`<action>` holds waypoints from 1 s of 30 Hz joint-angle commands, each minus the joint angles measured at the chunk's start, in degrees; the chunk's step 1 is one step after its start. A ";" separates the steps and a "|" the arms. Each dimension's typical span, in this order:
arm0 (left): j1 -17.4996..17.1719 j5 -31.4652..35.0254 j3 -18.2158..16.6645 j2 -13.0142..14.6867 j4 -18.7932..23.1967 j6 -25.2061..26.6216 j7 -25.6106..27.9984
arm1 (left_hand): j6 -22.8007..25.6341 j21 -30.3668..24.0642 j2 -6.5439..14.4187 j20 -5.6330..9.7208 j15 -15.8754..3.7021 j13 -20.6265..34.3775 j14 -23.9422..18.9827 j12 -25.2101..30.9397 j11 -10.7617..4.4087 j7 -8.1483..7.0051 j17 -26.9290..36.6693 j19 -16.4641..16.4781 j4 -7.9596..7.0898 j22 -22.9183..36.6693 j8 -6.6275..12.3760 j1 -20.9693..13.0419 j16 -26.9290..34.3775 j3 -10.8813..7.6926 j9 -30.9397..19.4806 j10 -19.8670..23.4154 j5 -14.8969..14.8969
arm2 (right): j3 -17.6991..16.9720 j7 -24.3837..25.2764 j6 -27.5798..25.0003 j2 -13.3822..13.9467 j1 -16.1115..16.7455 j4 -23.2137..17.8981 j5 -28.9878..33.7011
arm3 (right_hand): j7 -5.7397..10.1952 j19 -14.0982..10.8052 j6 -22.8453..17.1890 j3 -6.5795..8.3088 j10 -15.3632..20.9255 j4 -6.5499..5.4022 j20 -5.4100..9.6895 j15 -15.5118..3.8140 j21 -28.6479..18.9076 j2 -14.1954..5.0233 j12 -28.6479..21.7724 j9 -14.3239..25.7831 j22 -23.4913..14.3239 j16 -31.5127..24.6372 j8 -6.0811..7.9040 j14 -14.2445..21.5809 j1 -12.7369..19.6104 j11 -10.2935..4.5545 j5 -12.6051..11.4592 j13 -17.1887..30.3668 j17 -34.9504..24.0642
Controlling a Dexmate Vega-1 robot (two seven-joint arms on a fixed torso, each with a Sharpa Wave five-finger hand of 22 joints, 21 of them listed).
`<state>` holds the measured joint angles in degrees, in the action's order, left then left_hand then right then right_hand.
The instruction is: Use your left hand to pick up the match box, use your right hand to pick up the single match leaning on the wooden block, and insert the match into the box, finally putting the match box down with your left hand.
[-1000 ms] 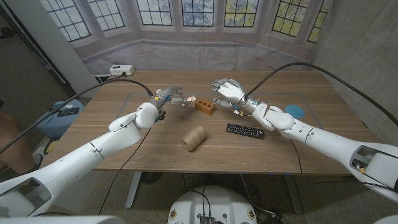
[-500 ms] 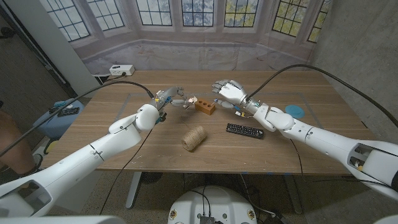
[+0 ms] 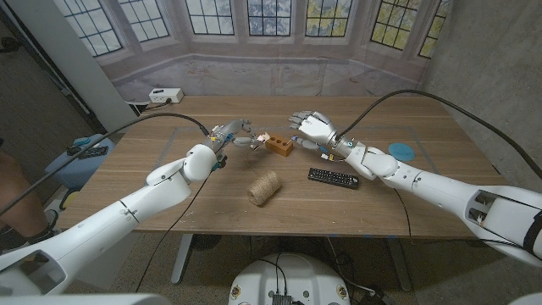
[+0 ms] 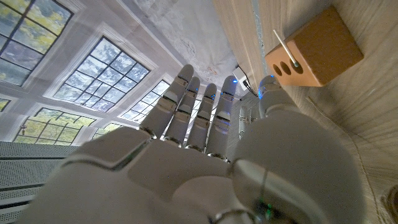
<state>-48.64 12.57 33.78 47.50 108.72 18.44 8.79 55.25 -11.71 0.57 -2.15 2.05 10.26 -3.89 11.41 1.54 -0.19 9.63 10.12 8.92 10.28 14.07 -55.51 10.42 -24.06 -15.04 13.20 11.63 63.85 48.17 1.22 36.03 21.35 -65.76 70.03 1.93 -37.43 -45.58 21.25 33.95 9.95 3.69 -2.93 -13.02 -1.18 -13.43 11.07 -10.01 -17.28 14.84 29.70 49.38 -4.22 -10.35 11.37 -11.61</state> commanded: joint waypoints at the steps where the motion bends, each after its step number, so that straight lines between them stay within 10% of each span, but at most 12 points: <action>1: -1.48 -0.33 -0.66 0.71 1.61 0.65 0.12 | 0.36 0.12 1.06 0.37 0.04 0.10 -0.33 -0.17 -0.09 -0.26 0.15 -0.11 0.17 0.06 0.29 -1.65 -0.19 0.28 -0.15 0.11 0.37 | 3.13 3.61 0.58 -1.97 -2.44 5.64 -1.23 | 0.23 -0.67 -0.73 -0.11 0.51 -0.07 0.24 -6.40 0.03 0.04 -0.22 0.21 -0.08 -0.53 0.33 0.61 0.72 -0.14 0.11 0.15 -0.21; 30: -3.63 -0.40 -1.38 1.84 3.95 1.48 0.45 | 0.49 0.10 1.18 0.44 0.03 0.10 -0.26 -0.17 -0.15 -0.49 0.14 -0.12 0.19 0.07 0.32 -1.89 -0.20 0.49 -0.22 0.07 0.42 | 8.72 7.21 1.05 -5.11 -6.22 14.28 -4.09 | 0.67 -0.88 -1.41 -0.54 1.08 -0.33 0.51 -6.77 0.20 -0.13 0.00 0.27 -0.09 -0.72 0.19 0.99 1.51 -0.45 0.09 0.22 -0.44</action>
<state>-51.72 11.83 32.50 48.98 111.63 19.19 9.21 55.39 -11.71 0.58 -1.83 2.05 10.26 -3.89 11.41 1.54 -0.32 9.63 9.81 9.15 10.26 13.85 -55.52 10.42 -23.83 -15.05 13.20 11.47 70.45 53.45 1.97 32.21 16.45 -55.02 67.09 2.75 -37.63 -46.59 21.02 34.57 9.71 3.48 -2.87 -13.02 -1.31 -13.43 11.06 -10.00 -17.66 14.82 30.24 50.16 -4.83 -10.35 11.37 -11.87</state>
